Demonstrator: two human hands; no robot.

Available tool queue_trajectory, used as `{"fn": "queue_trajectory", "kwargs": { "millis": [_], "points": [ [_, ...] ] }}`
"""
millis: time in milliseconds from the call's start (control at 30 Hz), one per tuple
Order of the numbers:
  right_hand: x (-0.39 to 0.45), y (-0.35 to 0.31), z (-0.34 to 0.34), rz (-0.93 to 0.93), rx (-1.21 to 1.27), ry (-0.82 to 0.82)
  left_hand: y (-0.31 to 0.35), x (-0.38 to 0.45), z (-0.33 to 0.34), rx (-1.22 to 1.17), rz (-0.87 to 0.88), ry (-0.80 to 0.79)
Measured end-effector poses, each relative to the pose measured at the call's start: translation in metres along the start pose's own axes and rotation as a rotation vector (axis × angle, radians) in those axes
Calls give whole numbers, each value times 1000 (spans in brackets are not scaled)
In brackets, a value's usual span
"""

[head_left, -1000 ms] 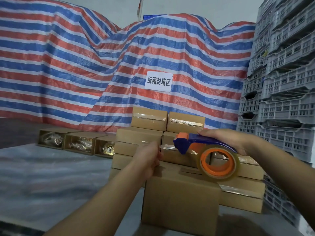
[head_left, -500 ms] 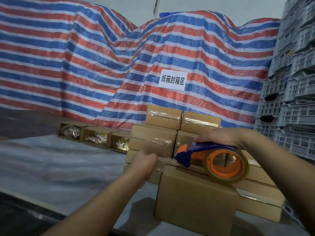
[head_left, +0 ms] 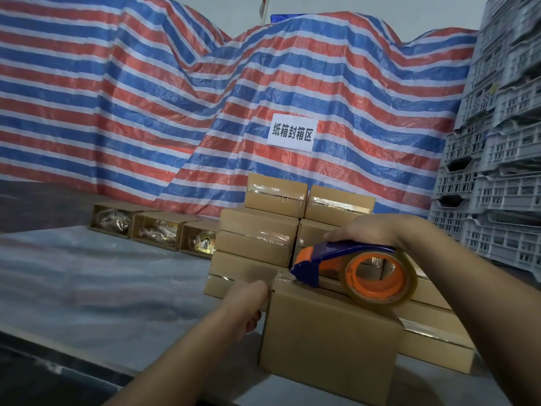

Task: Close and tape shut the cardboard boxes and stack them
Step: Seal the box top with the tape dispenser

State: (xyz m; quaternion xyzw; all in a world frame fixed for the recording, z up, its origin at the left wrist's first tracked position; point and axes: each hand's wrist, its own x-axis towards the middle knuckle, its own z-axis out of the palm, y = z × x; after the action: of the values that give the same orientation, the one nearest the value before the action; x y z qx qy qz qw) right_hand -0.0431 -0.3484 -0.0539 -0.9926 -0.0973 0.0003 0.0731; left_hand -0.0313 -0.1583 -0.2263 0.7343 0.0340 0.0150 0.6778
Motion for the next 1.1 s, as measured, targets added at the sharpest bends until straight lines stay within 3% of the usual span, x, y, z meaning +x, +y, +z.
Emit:
{"fn": "queue_trajectory", "kwargs": {
  "millis": [100, 233, 367, 500, 600, 833, 1100],
  "points": [
    [0, -3, 1, -44, -39, -18, 1, -2, 0, 5, -47, -54],
    [-2, 4, 0, 18, 176, -59, 2, -8, -6, -10, -93, -121],
    [-1, 4, 1, 27, 163, -48, 4, -11, -9, 47, -101, -122],
    [1, 4, 0, 30, 162, -58, 3, -11, -12, 205, -56, -18],
    [0, 5, 0, -9, 100, -38, 13, -5, -16, 128, 56, 26],
    [3, 8, 1, 22, 143, -54, 27, -5, -6, 194, 15, -227],
    [0, 15, -9, 26, 289, -189, 30, -4, -4, 195, -31, -231]
  ]
}}
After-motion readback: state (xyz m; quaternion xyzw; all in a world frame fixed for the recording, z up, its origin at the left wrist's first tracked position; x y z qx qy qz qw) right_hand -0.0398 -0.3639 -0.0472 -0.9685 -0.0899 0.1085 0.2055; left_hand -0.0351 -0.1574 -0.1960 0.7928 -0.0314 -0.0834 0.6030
